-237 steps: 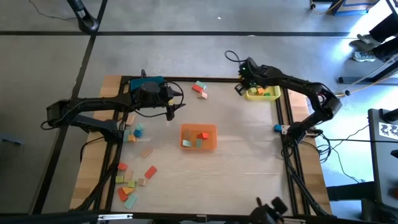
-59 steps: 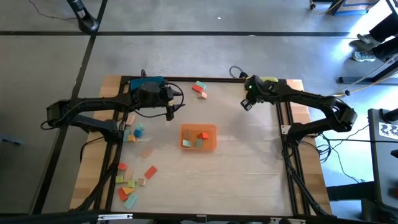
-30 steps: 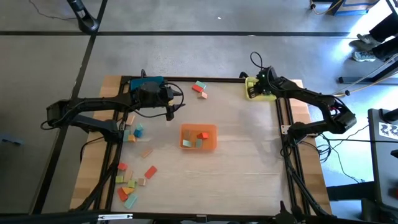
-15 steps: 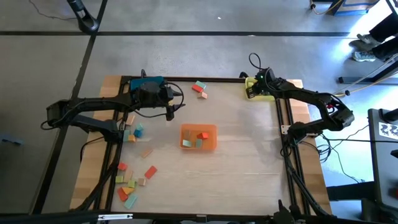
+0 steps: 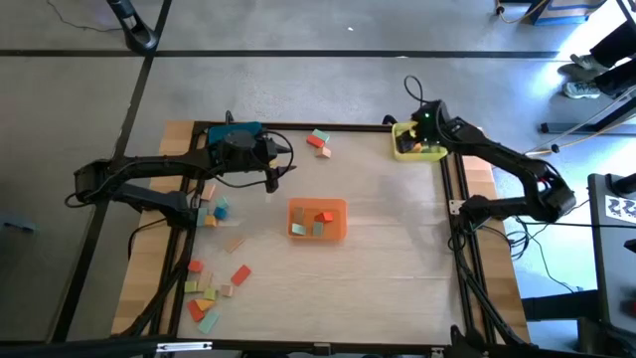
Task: Sort blocks by size
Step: Put the light blue cube block into the yellow bin
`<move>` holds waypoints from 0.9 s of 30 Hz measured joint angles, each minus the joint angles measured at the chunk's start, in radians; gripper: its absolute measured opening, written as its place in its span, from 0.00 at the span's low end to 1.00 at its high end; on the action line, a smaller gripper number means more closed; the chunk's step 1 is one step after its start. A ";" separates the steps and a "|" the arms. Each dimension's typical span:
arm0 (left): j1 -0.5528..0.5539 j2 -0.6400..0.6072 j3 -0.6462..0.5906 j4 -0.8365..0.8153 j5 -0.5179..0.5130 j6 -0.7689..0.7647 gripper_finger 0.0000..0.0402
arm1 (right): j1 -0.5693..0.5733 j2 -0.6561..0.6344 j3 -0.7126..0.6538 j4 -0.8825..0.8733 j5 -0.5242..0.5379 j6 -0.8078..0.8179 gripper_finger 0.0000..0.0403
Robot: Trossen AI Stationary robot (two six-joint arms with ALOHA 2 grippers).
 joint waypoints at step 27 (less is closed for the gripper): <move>-0.078 -0.003 0.238 -0.776 0.019 -0.164 0.75 | 0.493 0.029 -0.150 0.497 -0.072 -0.031 0.70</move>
